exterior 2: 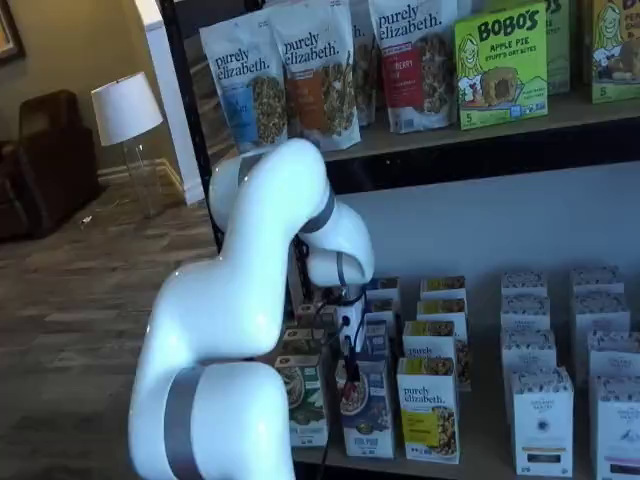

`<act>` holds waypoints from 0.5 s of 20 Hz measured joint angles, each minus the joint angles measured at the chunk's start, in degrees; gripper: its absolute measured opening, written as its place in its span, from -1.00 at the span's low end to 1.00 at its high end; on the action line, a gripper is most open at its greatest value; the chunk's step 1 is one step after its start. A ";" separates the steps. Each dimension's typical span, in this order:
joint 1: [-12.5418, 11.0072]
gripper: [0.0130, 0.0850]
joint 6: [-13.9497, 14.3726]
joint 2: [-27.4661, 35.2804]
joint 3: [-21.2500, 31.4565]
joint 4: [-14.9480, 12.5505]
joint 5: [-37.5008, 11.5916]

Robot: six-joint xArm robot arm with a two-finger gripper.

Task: Pick up the blue and white box that is on the bottom shelf, the second box from the left

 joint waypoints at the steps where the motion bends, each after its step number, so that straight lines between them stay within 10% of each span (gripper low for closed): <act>1: -0.04 1.00 0.09 0.25 -0.31 -0.16 0.21; 10: 0.08 1.00 1.31 1.93 -2.42 -1.49 1.15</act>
